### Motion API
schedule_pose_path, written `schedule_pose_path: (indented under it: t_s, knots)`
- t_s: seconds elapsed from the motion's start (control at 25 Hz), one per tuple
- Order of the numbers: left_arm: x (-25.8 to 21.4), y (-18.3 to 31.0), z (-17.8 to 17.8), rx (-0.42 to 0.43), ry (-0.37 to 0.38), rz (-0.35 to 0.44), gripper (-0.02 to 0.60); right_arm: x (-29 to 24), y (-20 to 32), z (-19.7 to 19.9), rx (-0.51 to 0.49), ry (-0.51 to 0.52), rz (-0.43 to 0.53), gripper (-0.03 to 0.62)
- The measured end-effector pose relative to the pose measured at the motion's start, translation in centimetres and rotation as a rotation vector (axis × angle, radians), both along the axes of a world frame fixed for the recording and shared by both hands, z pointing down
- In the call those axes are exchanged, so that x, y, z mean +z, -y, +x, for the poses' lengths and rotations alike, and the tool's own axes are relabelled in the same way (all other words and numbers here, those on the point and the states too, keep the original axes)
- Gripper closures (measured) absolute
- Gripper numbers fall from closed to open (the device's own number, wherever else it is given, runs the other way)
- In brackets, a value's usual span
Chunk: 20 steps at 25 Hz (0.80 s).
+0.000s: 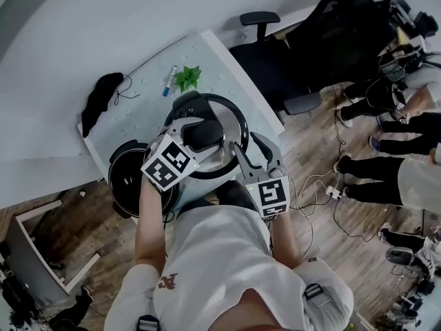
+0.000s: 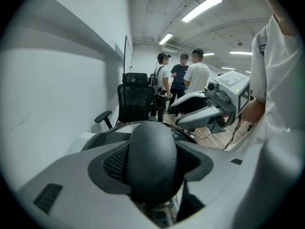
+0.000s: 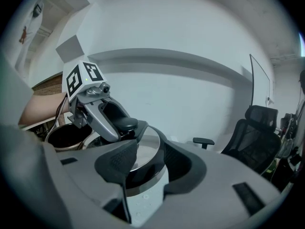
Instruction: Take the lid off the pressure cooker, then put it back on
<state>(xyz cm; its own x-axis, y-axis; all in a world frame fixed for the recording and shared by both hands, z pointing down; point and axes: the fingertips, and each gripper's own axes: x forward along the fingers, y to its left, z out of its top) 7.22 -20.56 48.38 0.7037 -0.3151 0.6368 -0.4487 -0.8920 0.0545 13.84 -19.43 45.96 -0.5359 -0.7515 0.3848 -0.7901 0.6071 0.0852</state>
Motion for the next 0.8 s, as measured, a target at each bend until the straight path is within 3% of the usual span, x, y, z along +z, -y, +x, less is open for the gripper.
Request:
schedule_pose_path:
  t_s: [0.48, 0.8]
  knots:
    - [5.3, 1.6, 4.8, -0.011, 0.051, -0.045, 0.307, 4.4, 1.3, 4.3, 0.047, -0.026, -0.074, 0.419]
    - [10.2, 2.0, 6.6, -0.095, 0.061, -0.082, 0.307, 8.6, 1.6, 6.0, 0.042, -0.037, -0.142, 0.419]
